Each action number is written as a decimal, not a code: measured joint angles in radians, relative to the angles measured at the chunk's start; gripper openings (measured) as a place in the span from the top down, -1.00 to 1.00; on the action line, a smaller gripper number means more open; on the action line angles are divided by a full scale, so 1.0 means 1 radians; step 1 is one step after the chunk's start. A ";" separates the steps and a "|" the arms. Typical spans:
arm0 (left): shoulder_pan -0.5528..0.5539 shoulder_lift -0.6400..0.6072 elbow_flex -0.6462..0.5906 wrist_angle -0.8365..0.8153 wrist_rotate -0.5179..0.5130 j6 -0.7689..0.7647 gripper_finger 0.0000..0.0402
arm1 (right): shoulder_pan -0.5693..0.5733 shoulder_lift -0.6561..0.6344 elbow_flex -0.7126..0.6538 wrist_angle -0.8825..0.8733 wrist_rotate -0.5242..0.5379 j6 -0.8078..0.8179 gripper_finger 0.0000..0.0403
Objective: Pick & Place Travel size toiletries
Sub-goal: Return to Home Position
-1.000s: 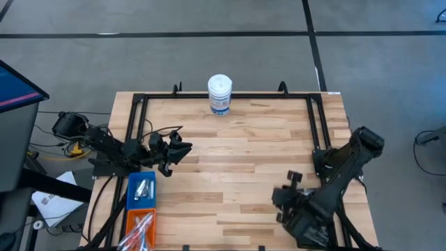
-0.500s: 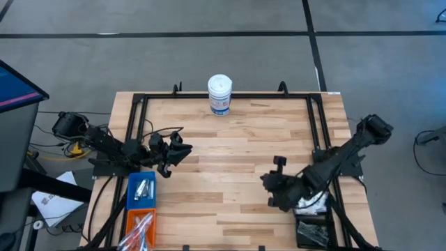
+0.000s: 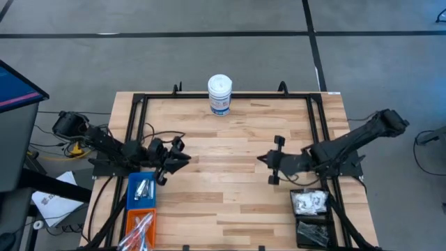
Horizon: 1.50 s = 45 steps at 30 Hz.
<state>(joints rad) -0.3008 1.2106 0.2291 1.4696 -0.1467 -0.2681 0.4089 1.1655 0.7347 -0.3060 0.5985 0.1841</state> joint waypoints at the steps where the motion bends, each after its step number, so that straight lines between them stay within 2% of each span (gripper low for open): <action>1: -0.010 0.000 0.000 0.000 0.001 0.017 0.62 | -0.015 -0.015 -0.011 0.021 -0.006 -0.027 1.00; 8: -0.075 0.000 0.006 0.000 -0.004 0.096 0.62 | -0.167 -0.125 -0.136 0.258 -0.184 -0.196 1.00; 14: -0.110 0.000 0.007 -0.005 -0.057 0.107 0.62 | -0.315 -0.217 -0.233 0.345 -0.269 -0.252 1.00; 20: -0.116 0.000 0.007 -0.015 -0.068 0.107 0.62 | -0.453 -0.328 -0.345 0.489 -0.432 -0.290 1.00; 22: -0.116 0.000 0.007 -0.016 -0.068 0.107 0.62 | -0.484 -0.365 -0.386 0.525 -0.449 -0.288 1.00; 29: -0.116 0.000 0.007 -0.026 -0.072 0.107 0.62 | -0.544 -0.492 -0.505 0.583 -0.459 -0.238 1.00; 34: -0.116 0.000 0.007 -0.029 -0.083 0.107 0.62 | -0.534 -0.579 -0.562 0.615 -0.521 -0.252 1.00; 40: -0.115 0.000 0.007 -0.031 -0.084 0.107 0.62 | -0.550 -0.692 -0.638 0.653 -0.528 -0.263 1.00; 45: -0.115 0.000 0.007 -0.033 -0.085 0.107 0.62 | -0.574 -0.801 -0.686 0.652 -0.593 -0.263 1.00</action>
<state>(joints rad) -0.4156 1.2106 0.2359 1.4368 -0.2314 -0.1616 -0.1652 0.3644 0.0485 0.3459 0.0053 -0.0784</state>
